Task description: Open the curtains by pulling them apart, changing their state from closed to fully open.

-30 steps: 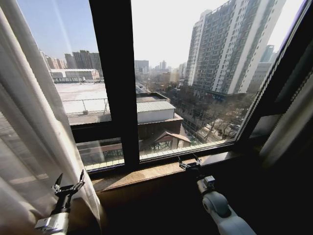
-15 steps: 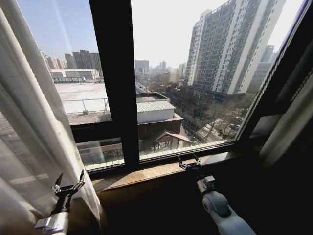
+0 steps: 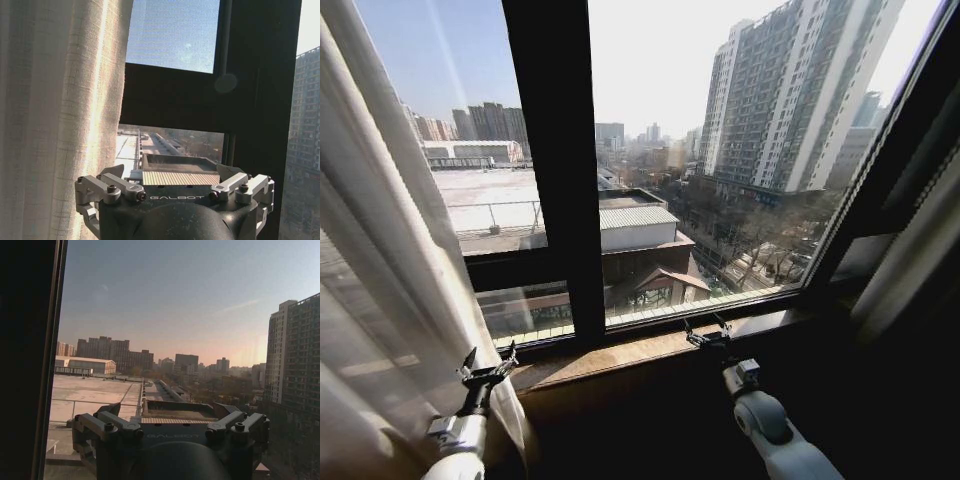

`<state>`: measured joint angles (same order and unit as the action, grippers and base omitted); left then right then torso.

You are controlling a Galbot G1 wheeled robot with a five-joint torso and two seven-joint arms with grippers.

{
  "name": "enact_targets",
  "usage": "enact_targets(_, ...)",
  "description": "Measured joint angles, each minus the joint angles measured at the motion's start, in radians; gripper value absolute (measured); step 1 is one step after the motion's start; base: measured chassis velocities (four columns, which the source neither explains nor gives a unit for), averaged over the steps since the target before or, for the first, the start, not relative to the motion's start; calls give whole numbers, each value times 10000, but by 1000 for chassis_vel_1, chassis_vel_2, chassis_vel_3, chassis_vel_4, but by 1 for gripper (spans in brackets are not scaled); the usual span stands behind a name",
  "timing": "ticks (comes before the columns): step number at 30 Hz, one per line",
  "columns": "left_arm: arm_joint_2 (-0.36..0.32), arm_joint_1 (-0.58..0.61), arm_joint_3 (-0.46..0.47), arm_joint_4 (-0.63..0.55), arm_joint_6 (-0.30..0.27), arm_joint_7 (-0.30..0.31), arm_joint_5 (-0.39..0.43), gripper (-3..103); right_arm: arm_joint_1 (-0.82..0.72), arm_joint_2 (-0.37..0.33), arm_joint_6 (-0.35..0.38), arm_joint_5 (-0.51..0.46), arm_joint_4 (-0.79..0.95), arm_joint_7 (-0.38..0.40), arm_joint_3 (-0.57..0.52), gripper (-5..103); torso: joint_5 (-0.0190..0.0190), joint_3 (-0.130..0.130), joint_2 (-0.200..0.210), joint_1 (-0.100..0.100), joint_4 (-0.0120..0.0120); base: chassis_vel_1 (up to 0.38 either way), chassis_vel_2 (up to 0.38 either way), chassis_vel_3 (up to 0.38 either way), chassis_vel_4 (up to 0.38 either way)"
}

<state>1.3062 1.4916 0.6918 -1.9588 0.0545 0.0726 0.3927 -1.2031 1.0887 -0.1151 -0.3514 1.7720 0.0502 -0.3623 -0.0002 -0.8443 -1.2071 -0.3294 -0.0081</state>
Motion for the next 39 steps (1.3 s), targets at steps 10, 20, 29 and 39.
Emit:
enact_targets(10,-883,-1399,-1585,691,-287,108,-1218,100,0,1,0,0,0,-1,1,100,1,0,1,0,-4,0,0,0,0)
enact_targets(20,-811,-1563,-1679,989,-23,59,-1265,100,-1,0,0,0,0,-1,1,100,0,1,0,1,0,0,0,0,0)
enact_targets(29,-691,-1345,-1234,1067,467,240,-1356,100,0,0,0,0,0,0,1,100,0,0,1,0,0,0,0,0,0)
enact_targets(39,-411,-423,-371,764,1545,921,-1879,100,0,0,0,0,0,0,0,100,-1,1,0,1,0,0,0,0,0)
